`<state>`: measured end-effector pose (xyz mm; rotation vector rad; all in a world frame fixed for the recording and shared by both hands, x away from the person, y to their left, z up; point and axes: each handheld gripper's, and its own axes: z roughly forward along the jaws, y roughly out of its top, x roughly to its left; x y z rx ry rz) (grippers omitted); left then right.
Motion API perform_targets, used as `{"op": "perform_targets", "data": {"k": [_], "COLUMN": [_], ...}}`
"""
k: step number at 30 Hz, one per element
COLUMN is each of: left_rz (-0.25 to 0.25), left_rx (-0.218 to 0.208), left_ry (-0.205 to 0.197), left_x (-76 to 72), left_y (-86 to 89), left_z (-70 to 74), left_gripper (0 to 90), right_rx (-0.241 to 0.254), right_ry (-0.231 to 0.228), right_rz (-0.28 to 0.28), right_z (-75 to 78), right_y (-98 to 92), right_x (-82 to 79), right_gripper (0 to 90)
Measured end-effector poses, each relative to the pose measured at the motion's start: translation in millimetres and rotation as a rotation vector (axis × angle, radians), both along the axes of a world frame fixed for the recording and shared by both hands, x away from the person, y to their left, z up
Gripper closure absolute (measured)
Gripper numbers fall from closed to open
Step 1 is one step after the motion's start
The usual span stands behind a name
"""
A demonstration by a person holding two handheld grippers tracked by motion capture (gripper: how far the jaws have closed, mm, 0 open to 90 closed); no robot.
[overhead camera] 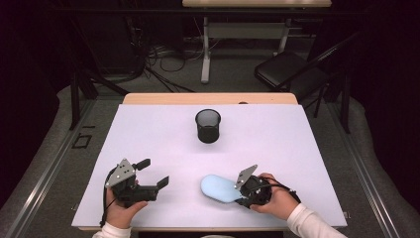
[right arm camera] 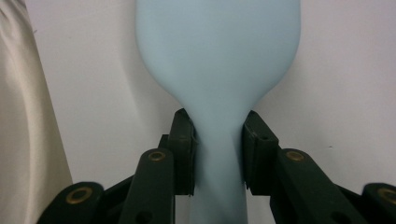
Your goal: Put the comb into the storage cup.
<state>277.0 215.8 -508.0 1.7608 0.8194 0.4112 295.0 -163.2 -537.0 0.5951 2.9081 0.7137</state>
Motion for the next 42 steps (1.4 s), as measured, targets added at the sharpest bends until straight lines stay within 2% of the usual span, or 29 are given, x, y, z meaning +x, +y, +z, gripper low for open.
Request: {"op": "perform_targets", "data": {"k": [14,29,42], "left_rz": [-0.002,0.006,0.004], "left_rx": [-0.006,-0.002,-0.006], "left_ry": [0.003,0.003,0.003], "left_x": [0.8,1.1,1.4], "left_y": [0.0,0.3,0.4], "left_z": [-0.8,-1.6,-2.0], "left_gripper": [6.9,6.9,6.9], "right_rx": [0.015,0.094,0.168], "right_ry": [-0.020,-0.065,-0.124], "right_rz": [-0.012,-0.039,-0.063], "right_z": [3.7,12.8,23.4], "right_y": [-4.4,-3.7,-1.1], "right_x": [-0.7,1.8,6.6], "right_gripper": [68.8,68.8,68.8]}}
